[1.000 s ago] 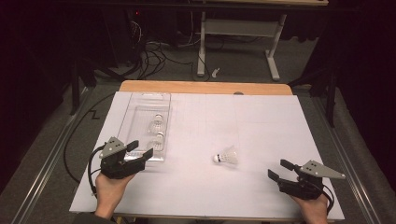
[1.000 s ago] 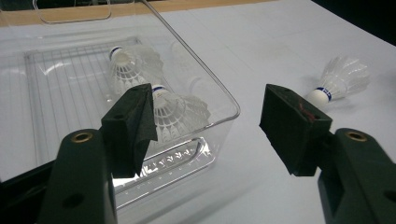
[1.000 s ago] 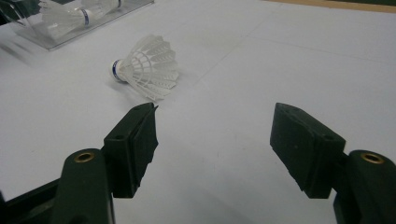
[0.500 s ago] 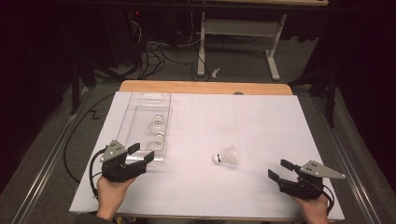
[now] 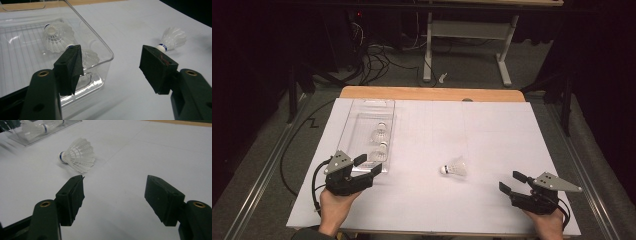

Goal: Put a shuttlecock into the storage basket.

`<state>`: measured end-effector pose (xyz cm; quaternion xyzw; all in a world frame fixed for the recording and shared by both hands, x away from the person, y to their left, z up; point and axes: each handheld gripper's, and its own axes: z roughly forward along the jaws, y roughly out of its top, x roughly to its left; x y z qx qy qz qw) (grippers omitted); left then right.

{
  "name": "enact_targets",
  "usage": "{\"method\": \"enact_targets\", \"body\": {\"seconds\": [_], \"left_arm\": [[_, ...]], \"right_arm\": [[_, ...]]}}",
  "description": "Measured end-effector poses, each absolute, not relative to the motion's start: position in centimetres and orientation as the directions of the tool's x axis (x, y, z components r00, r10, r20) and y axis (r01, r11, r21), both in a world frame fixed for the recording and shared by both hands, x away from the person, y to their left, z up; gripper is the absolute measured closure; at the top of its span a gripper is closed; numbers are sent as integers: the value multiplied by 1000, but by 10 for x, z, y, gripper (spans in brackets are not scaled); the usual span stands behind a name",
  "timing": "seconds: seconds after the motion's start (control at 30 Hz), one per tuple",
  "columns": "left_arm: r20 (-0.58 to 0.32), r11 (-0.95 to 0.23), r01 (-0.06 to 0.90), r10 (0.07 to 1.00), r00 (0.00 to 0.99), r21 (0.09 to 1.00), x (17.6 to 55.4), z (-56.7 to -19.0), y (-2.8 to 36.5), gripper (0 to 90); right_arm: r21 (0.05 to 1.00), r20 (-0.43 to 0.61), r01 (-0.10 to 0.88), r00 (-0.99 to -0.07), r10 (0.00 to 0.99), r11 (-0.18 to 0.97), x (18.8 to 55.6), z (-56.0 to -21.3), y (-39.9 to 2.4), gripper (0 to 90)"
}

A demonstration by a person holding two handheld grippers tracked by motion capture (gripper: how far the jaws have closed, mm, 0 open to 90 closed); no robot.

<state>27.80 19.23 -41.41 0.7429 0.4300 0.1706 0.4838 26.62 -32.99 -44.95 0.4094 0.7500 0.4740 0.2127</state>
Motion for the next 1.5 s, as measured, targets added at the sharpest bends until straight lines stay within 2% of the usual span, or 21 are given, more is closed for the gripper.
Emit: {"method": "enact_targets", "body": {"seconds": [0.73, 1.5], "left_arm": [[-154, -222, 457, 743, 651, 861, 290, -405, 160, 368], [-164, -236, 463, 723, 671, 855, 304, -401, 144, 373]], "right_arm": [[886, 59, 405, -579, 813, 224, 265, -449, -329, 322], [887, 59, 403, -582, 811, 225, 264, -449, -329, 322]]}}
